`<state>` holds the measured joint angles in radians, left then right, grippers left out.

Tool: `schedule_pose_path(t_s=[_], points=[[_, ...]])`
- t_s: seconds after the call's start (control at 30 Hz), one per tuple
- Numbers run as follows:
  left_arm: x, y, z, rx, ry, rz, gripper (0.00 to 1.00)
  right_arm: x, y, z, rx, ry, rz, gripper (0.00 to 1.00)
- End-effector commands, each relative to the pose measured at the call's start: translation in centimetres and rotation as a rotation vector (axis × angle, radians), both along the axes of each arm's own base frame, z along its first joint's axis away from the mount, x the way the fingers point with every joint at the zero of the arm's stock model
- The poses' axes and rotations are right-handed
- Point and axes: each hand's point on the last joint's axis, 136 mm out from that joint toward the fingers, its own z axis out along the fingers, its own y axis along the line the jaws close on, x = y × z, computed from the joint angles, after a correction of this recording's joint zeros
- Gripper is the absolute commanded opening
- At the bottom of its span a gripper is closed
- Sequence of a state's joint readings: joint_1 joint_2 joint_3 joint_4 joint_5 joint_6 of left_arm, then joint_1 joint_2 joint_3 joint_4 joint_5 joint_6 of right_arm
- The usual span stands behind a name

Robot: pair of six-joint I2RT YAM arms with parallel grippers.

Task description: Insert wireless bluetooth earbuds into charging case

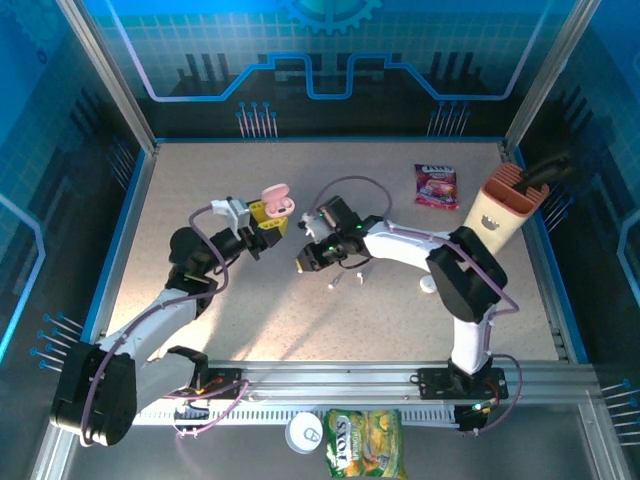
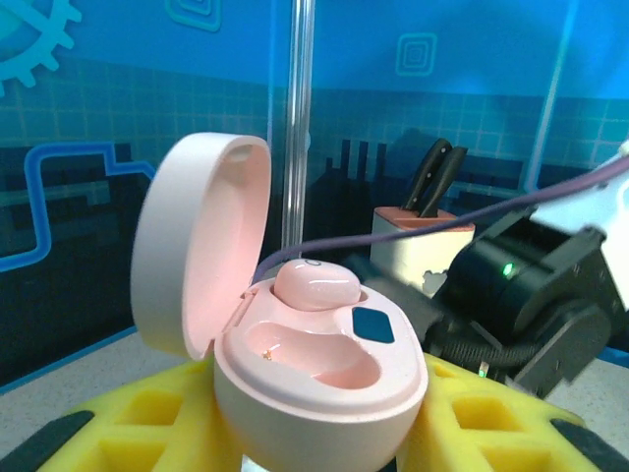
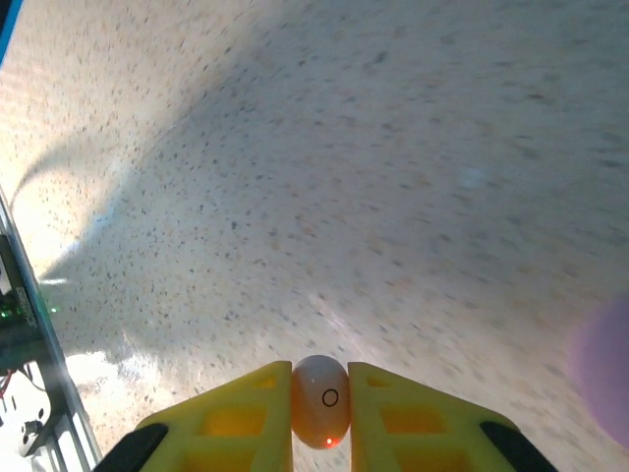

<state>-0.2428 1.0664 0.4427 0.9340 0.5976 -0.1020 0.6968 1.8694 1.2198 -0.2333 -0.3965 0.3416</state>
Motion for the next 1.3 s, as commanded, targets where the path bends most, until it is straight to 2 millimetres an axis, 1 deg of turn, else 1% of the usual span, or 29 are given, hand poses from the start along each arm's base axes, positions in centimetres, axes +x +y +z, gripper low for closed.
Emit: schedule_pose_path(t_s=[0.0,0.13,0.27,0.37,0.47,0.53,0.63,0.77,0.9,1.0,1.27], points=[[-0.4,-0.1,0.4,0.013,-0.081,0.041,0.39,1.6,-2.8,1.9,0.029,-0.039,-0.094,0.17],[0.0,-1.0,-1.2,0.054,-0.077,0.065,0.39,2.5,-6.7,4.2,0.037,-0.077,-0.192,0.17],[0.4,-2.2,-2.9,0.088,-0.060,0.063,0.39,2.4,-9.9,7.6,0.020,-0.149,-0.259,0.17],[0.6,-3.4,-3.9,0.111,-0.067,0.061,0.39,2.0,-11.6,10.5,-0.009,-0.219,-0.287,0.17],[1.5,-4.2,-4.8,0.135,-0.084,0.097,0.39,1.4,-12.1,13.0,-0.008,-0.254,-0.283,0.17],[1.7,-4.8,-5.3,0.151,-0.119,0.109,0.39,1.1,-11.8,14.6,0.009,-0.275,-0.271,0.17],[2.3,-5.5,-6.2,0.159,-0.141,0.127,0.38,0.4,-10.3,16.5,0.014,-0.318,-0.226,0.17],[2.8,-6.7,-6.8,0.161,-0.164,0.135,0.38,-0.1,-8.3,17.9,-0.036,-0.380,-0.166,0.18],[2.9,-7.7,-7.4,0.177,-0.169,0.128,0.37,0.0,-6.5,18.4,-0.027,-0.386,-0.130,0.18],[2.9,-8.1,-7.4,0.180,-0.173,0.131,0.37,0.1,-5.2,18.7,-0.019,-0.392,-0.105,0.18],[2.8,-8.3,-7.2,0.155,-0.157,0.122,0.37,0.6,-4.0,18.1,-0.011,-0.383,-0.086,0.18]])
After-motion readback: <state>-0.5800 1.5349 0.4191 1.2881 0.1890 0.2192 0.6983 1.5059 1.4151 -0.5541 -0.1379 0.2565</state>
